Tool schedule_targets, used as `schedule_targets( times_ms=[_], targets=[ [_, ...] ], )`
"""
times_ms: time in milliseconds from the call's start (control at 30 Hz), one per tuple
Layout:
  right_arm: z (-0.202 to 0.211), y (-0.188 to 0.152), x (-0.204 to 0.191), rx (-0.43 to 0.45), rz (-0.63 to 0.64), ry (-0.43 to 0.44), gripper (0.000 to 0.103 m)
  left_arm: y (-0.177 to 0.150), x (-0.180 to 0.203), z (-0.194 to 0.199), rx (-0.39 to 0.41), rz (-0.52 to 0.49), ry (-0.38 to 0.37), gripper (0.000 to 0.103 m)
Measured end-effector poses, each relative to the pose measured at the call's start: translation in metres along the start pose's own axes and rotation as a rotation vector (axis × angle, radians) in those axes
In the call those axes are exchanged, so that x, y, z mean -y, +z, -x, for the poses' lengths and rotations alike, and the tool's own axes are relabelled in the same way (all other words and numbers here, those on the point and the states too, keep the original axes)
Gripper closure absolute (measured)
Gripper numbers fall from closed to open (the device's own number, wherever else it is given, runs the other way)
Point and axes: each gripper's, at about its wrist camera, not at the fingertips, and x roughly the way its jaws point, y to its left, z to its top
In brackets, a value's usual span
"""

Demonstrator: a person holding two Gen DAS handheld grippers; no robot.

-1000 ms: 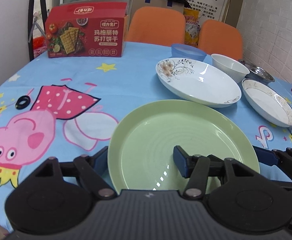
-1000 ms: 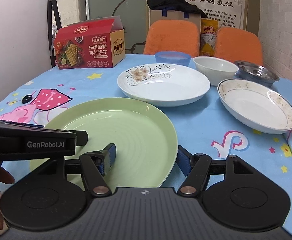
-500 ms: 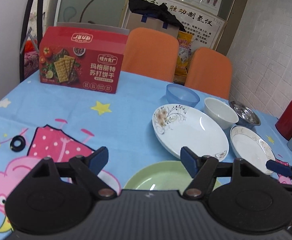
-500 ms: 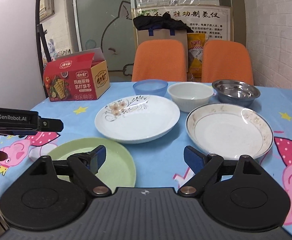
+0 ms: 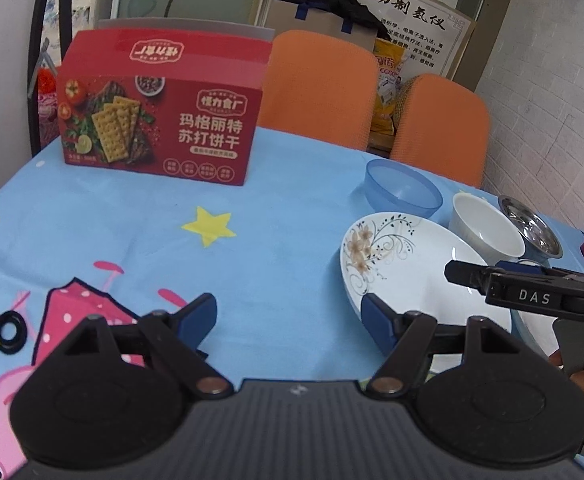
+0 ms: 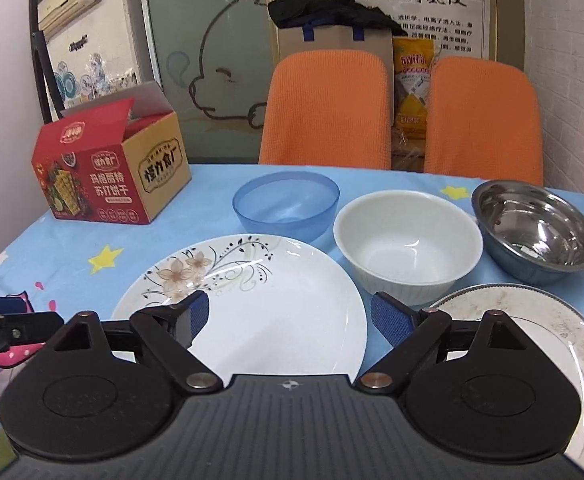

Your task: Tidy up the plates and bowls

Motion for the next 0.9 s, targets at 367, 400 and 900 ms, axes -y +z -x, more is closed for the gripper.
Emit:
schedule_targets(
  times_ms=[367,400,900],
  targets=[
    [-0.026,0.001,-0.015,-0.061,-0.016,-0.005,0.000,0.009,-0.007,-0.014,-0.002,0.009,-0.003,0.031],
    [-0.027,0.001,-0.018,-0.063,-0.012,0.015,0.000,0.009,-0.007,-0.015,-0.002,0.010,-0.003,0.031],
    [-0.023,-0.018,-0.024,-0.078,0.019,0.039,0.000,0.017,0.019,-0.075,-0.086,-0.005,-0.039,0.032]
  ],
)
